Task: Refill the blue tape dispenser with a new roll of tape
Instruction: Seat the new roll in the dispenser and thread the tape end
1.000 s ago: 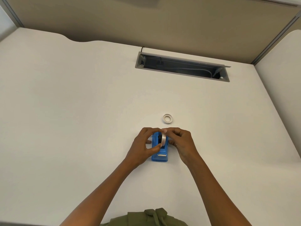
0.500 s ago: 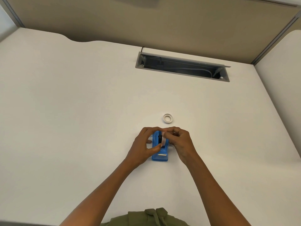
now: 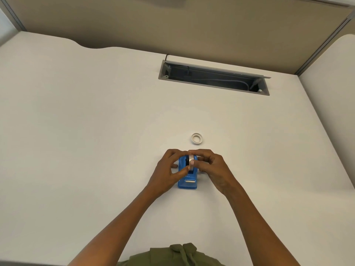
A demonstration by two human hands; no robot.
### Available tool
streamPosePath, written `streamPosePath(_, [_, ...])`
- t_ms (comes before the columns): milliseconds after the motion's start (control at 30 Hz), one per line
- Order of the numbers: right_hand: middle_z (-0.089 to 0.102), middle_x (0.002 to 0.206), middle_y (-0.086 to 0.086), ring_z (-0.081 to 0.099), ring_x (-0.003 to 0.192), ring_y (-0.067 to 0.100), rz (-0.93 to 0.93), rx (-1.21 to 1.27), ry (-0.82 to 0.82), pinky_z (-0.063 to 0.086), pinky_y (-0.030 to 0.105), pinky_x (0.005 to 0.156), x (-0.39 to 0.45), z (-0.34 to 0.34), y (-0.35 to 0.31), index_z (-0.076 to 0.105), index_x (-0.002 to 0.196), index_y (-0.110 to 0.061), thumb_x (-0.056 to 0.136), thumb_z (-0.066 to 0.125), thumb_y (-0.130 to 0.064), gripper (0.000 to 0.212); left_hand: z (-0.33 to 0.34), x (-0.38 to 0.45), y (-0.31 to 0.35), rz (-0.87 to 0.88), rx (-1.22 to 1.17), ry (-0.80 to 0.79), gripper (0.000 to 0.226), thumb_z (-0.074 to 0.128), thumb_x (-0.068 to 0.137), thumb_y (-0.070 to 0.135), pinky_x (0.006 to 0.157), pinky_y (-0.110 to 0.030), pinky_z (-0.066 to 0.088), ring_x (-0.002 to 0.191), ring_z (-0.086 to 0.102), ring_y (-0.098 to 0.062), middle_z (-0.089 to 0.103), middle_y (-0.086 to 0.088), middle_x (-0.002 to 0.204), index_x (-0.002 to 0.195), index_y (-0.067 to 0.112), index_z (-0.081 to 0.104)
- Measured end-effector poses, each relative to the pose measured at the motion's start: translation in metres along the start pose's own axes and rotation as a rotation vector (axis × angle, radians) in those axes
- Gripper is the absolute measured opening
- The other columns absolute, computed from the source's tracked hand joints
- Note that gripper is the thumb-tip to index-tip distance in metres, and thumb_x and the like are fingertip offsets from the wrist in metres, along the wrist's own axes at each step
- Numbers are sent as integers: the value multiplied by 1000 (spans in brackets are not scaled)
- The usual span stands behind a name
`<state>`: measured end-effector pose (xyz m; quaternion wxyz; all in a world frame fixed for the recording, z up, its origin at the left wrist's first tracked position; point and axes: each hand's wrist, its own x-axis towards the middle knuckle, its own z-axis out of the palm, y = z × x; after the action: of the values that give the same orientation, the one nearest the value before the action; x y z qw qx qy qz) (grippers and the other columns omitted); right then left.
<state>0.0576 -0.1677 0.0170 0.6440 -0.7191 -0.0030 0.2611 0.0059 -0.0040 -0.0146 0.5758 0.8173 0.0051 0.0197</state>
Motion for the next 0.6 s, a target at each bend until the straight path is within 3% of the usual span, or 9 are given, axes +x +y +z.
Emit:
streamPosePath(67, [66, 112, 11, 60, 97, 17, -3, -18, 34, 50, 19, 71, 1, 3, 0, 71, 106, -15, 78, 72, -7, 29, 0, 0, 0, -4, -2, 1, 38, 66, 84, 22, 84, -16, 50, 105, 53, -6, 51, 7, 115, 120, 27, 55])
streamPosePath(200, [68, 106, 19, 63, 95, 26, 11, 12, 92, 54, 25, 73, 4, 8, -1, 70, 105, -7, 79, 72, -4, 27, -1, 0, 1, -28, -5, -1, 39, 66, 84, 22, 84, -16, 50, 105, 54, -8, 51, 6, 117, 121, 25, 55])
streamPosePath(367, [72, 101, 16, 64, 89, 20, 37, 34, 125, 50, 21, 67, 9, 9, -1, 71, 100, -5, 79, 73, -11, 21, -1, 0, 1, -26, -7, -4, 39, 66, 83, 20, 84, -16, 50, 105, 54, -8, 52, 6, 116, 120, 25, 55])
streamPosePath(600, [71, 99, 18, 62, 90, 25, 83, 42, 163, 49, 34, 78, 12, 11, -3, 72, 99, -2, 81, 73, -14, 22, 0, 0, 0, -18, -39, 0, 50, 68, 82, 25, 85, -14, 50, 110, 51, 1, 51, 18, 121, 117, 51, 42])
